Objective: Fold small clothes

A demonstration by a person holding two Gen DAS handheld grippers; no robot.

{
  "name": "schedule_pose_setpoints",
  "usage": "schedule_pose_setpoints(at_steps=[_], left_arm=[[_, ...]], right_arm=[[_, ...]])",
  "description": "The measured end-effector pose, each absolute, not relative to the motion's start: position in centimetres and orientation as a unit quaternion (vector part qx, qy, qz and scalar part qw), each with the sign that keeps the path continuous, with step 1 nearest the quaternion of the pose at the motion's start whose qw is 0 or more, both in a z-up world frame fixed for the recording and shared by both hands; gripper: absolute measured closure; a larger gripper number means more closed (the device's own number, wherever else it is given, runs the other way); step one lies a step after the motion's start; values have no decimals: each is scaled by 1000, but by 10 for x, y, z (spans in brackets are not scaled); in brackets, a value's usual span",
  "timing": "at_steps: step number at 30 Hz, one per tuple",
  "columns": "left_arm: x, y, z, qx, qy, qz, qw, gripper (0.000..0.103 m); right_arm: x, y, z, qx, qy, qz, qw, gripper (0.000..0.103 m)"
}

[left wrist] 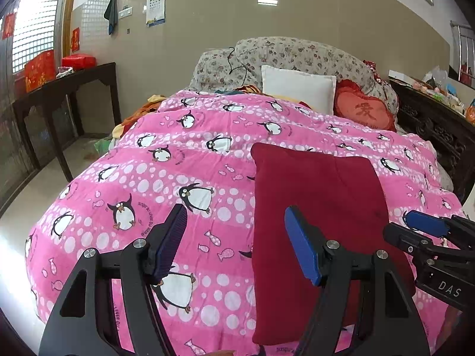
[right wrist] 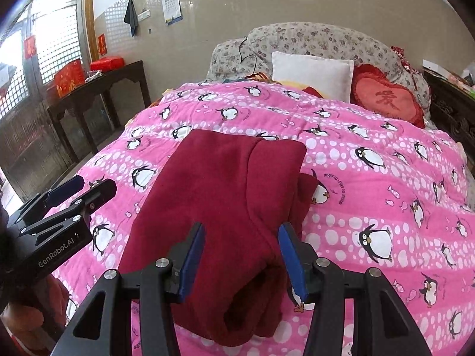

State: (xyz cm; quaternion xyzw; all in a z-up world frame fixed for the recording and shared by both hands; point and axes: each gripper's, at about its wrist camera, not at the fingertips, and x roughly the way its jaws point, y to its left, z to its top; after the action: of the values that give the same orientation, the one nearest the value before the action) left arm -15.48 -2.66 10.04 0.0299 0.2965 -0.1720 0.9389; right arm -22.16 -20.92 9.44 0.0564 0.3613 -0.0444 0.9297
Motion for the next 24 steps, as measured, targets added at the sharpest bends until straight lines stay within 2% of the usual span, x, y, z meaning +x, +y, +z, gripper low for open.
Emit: schedule_pose_setpoints(at_steps=[24], left_arm=[[-154,-32,97,33,303,-166,938,34]], right_arm=[[-219,-206,91,59,367,-34,928,53]])
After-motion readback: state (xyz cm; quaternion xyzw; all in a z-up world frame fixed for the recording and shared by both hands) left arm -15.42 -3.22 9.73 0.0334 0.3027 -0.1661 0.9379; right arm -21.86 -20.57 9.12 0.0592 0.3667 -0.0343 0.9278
